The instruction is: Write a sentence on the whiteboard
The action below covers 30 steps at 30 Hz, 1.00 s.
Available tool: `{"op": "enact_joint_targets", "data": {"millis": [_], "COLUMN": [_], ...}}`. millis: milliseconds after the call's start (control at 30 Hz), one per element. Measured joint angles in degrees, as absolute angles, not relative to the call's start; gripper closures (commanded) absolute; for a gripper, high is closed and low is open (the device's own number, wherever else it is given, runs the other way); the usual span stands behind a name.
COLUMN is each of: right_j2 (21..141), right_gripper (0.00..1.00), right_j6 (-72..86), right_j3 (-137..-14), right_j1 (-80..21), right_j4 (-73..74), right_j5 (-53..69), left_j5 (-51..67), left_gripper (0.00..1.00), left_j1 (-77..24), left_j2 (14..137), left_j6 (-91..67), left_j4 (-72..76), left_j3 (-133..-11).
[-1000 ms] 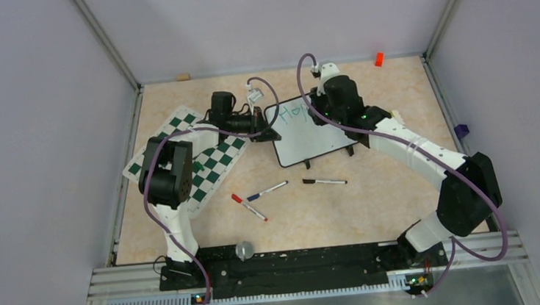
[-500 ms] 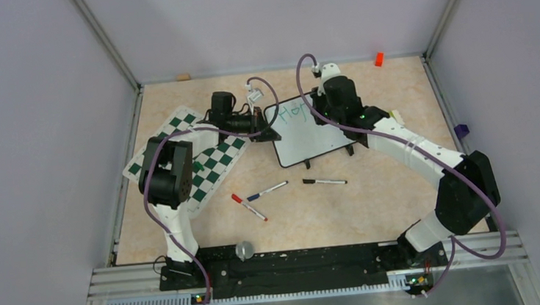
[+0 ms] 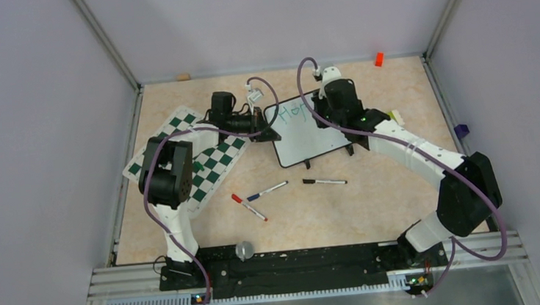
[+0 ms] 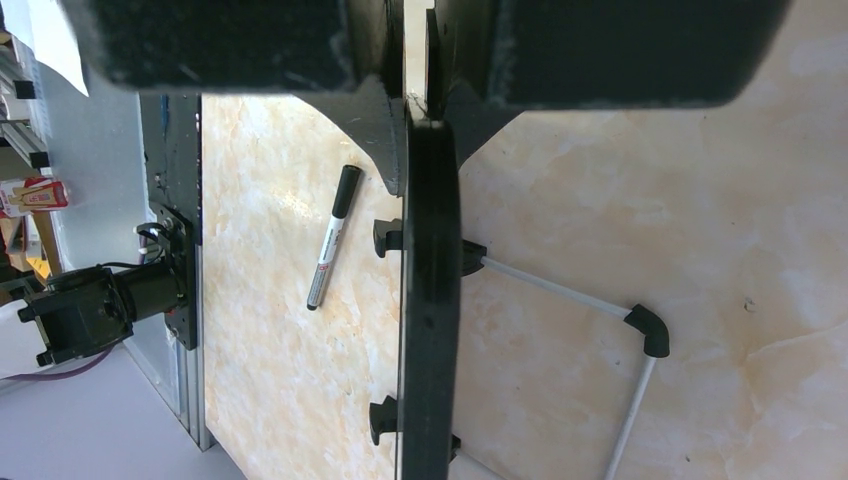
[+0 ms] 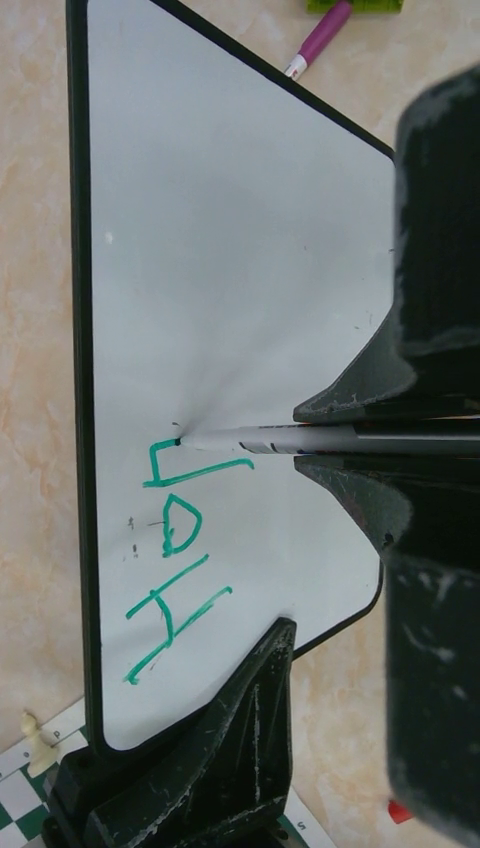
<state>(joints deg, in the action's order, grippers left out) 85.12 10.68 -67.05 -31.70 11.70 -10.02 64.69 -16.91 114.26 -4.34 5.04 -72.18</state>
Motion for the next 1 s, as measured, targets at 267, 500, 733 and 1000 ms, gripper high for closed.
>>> {"op": "enact_joint_targets", "data": {"millis": [267,500,733,1000], "right_j2": [84.93,84.90,82.13,75.24], "right_gripper": [1.00,1.00,1.00,1.00], "right_j6": [10.68,10.70,10.72,12.64], "right_j3": [-66.32,-66.04,-64.27,-59.59], "right_j1": [-31.59,-31.59,-30.94,-26.61], "right_j4": [11.60,11.55,10.44,6.59], "right_j5": [-7.84,-5.02,-4.05,-2.28], "left_j5": [64.64,64.66,64.75,64.93], "left_gripper": [1.00,1.00,1.00,1.00], "left_j1": [-16.91,-16.91,-16.93,-16.93], "left_j2": [114.26,114.26,114.26,114.26], "left_j6": [-4.32,-4.10,-3.44,-3.01], "left_j4": [4.69,4.69,4.69,4.67], "left_j3": [-72.23,-72.23,-72.27,-72.31]}}
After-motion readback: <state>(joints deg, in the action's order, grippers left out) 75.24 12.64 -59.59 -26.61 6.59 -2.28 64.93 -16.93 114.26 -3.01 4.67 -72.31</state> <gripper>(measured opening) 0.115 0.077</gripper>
